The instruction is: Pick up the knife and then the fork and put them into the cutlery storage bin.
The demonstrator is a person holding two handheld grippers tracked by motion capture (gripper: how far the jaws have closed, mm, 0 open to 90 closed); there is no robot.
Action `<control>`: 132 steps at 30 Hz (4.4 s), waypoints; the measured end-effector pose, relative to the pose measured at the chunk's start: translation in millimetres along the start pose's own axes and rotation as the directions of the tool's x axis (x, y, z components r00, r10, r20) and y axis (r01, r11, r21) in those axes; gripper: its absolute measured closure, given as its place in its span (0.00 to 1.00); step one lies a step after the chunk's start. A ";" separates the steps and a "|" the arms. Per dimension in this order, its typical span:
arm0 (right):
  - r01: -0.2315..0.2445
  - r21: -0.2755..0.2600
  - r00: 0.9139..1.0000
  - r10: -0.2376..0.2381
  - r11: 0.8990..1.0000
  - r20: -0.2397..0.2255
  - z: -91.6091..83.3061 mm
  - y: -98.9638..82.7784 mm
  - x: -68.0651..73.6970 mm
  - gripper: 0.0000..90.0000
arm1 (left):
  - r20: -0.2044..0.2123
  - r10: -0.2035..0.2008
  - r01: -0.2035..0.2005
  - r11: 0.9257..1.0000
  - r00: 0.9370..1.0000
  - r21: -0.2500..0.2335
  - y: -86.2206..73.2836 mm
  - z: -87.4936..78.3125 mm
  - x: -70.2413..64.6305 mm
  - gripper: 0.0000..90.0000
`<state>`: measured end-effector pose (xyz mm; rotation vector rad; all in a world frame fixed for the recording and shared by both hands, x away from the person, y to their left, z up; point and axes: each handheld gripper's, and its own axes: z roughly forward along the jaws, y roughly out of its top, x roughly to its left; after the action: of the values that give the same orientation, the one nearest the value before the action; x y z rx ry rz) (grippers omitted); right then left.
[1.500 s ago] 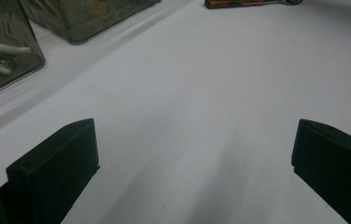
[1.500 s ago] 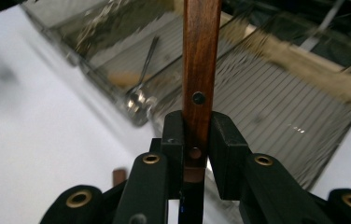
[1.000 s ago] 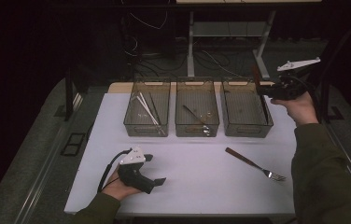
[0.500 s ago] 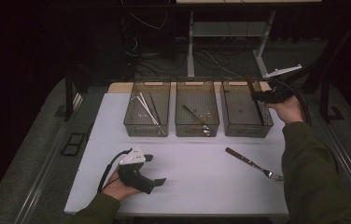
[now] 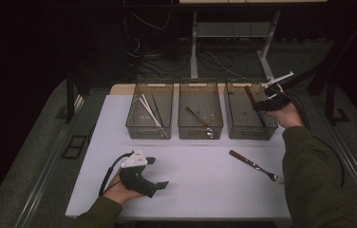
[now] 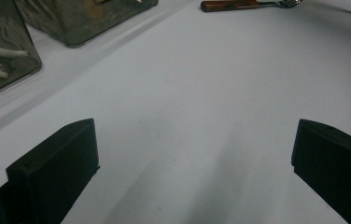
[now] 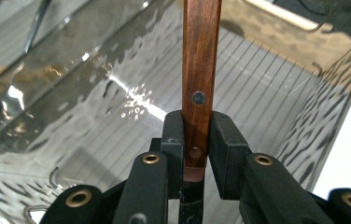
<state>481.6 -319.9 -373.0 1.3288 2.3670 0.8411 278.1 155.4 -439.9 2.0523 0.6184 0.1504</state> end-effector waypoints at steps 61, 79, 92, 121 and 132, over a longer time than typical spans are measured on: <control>0.106 -0.111 0.949 -0.134 0.988 -0.287 -53.2 -122.3 86.1 0.46 | -0.012 -0.005 0.005 1.000 1.000 -0.001 -1.0 -1.5 1.3 0.00; 0.220 0.032 0.939 -0.203 0.975 -0.277 -32.7 -138.7 90.9 0.76 | -0.010 -0.007 0.007 1.000 1.000 -0.003 -0.9 -1.6 1.2 0.00; 0.268 0.085 0.933 -0.236 0.960 -0.273 -26.3 -138.5 93.9 0.84 | -0.009 -0.008 0.008 1.000 1.000 0.001 -1.0 -1.2 1.3 0.00; 0.434 0.482 0.900 -0.340 0.761 -0.275 -2.4 -84.0 118.1 0.85 | -0.005 -0.004 0.004 1.000 1.000 0.004 -0.7 0.2 1.4 0.00; 0.348 0.342 0.929 -0.272 0.873 -0.251 -24.0 -78.4 104.3 0.86 | -0.006 -0.005 0.005 1.000 1.000 0.002 -0.7 0.6 1.4 0.00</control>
<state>361.2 -271.0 -400.3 0.9701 2.9106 0.4446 279.3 155.9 -441.0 2.0529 0.6278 0.1525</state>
